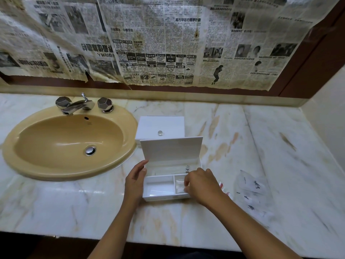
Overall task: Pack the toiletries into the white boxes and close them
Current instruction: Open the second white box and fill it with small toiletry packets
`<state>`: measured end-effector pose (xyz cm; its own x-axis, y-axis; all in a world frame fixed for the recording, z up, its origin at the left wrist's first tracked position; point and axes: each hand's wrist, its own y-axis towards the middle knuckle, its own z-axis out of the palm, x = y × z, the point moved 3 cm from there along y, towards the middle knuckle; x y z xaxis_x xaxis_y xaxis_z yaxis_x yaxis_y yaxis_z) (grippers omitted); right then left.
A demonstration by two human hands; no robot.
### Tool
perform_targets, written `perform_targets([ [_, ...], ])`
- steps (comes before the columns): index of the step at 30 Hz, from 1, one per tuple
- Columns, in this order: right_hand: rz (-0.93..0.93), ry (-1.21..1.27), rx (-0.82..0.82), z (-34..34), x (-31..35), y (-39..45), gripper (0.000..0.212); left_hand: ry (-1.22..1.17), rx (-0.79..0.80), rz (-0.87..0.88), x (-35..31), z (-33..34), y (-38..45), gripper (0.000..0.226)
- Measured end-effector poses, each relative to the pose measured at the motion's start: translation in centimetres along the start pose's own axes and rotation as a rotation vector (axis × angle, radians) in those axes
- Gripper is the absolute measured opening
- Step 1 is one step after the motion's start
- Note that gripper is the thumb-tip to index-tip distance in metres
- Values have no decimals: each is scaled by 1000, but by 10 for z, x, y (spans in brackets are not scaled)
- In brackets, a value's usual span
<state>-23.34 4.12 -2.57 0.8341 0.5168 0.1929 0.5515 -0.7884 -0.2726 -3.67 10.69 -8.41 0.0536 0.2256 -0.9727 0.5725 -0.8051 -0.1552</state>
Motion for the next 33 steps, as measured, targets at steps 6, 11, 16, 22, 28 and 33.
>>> perform_targets([
  [6, -3, 33, -35, 1, 4, 1, 25, 4, 9, -8, 0, 1, -1, 28],
  [11, -26, 99, 24, 2, 6, -3, 23, 7, 2, 3, -1, 0, -1, 28],
  [16, -82, 56, 140, 10, 9, -8, 32, 21, -4, 11, -2, 0, -1, 29],
  [22, -49, 234, -20, -10, 1, -11, 24, 16, 5, 6, -3, 0, -2, 28],
  [28, 109, 257, -162, -35, -40, -7, 23, -18, 9, 6, -4, 0, -3, 28],
  [33, 179, 35, 56, -27, -73, -8, 49, -20, 5, 0, -5, 0, -4, 28],
])
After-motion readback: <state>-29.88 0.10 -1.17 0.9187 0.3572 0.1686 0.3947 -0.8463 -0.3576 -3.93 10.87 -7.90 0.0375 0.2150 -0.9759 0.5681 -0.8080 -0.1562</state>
